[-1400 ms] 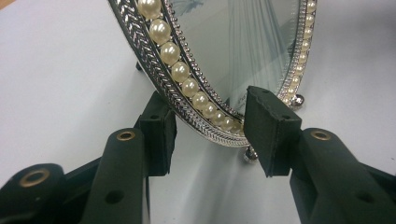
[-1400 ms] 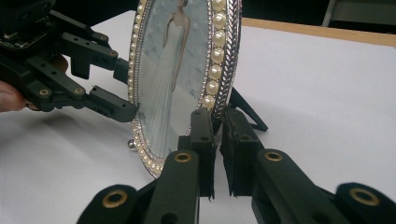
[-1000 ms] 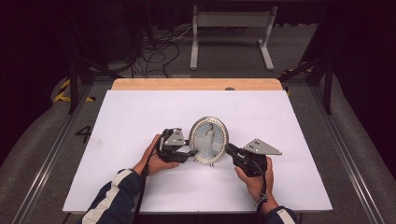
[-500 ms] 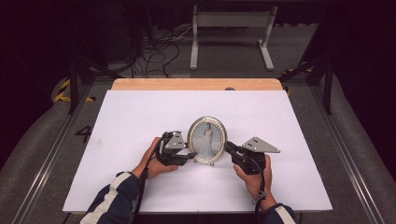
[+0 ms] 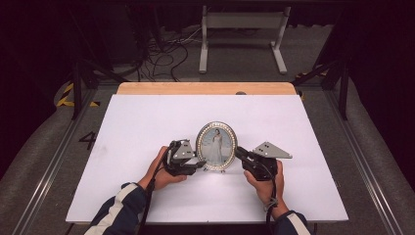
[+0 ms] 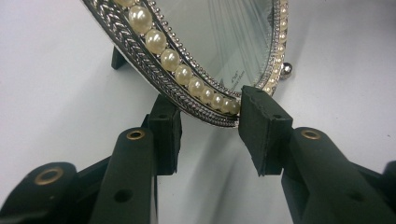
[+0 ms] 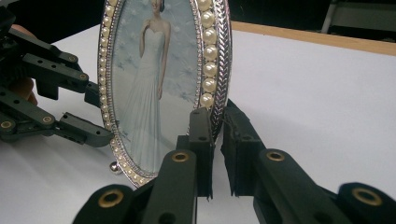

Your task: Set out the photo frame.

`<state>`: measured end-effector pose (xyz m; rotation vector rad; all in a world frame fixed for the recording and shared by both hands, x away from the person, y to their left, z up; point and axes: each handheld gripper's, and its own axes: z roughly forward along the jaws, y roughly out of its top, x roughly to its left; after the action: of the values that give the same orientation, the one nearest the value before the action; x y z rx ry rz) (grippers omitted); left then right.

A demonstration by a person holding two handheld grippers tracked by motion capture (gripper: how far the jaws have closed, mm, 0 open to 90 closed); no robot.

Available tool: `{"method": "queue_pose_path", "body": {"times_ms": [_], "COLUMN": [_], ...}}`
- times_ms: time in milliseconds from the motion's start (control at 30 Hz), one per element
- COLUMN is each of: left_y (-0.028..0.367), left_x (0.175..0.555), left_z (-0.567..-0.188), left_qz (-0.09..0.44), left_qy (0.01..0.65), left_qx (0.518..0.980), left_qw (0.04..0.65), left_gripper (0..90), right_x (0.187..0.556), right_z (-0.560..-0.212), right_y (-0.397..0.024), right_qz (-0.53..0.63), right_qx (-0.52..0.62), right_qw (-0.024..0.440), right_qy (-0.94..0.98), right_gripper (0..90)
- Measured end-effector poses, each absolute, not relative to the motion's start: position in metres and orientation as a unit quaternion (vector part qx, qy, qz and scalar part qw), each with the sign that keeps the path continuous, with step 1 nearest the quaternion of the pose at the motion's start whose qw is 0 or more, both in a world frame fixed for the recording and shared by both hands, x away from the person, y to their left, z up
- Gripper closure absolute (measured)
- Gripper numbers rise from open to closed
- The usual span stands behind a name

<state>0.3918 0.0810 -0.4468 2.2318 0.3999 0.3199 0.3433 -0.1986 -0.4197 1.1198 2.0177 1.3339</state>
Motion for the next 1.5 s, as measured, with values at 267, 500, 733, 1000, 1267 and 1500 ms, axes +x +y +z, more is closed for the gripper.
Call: {"method": "queue_pose_path", "body": {"times_ms": [267, 500, 733, 1000, 1267, 1500], "left_y": [0.0810, 0.0810, 0.0818, 0.0815, 0.0808, 0.0813], "left_x": [0.3915, 0.3913, 0.3912, 0.3908, 0.3904, 0.3908], "left_z": [-0.4471, -0.4472, -0.4470, -0.4469, -0.4470, -0.4480], "left_qz": [0.128, 0.130, 0.128, 0.127, 0.123, 0.123], "left_qy": [0.159, 0.158, 0.158, 0.157, 0.155, 0.154], "left_qx": [0.887, 0.888, 0.890, 0.890, 0.890, 0.892], "left_qw": [0.413, 0.411, 0.409, 0.409, 0.411, 0.407], "left_gripper": [60.3, 60.3, 61.6, 62.0, 63.3, 63.4], "right_x": [0.3438, 0.3434, 0.3431, 0.3442, 0.3459, 0.3452], "right_z": [-0.4202, -0.4207, -0.4216, -0.4219, -0.4226, -0.4223], "right_y": [-0.1987, -0.1982, -0.1971, -0.1979, -0.1983, -0.1970], "right_qz": [0.485, 0.481, 0.472, 0.472, 0.470, 0.470], "right_qx": [0.406, 0.403, 0.397, 0.395, 0.399, 0.396], "right_qw": [0.236, 0.239, 0.245, 0.245, 0.247, 0.248], "right_qy": [0.737, 0.741, 0.748, 0.749, 0.748, 0.748], "right_gripper": [81.9, 81.9, 82.0, 81.9, 81.4, 81.7]}}
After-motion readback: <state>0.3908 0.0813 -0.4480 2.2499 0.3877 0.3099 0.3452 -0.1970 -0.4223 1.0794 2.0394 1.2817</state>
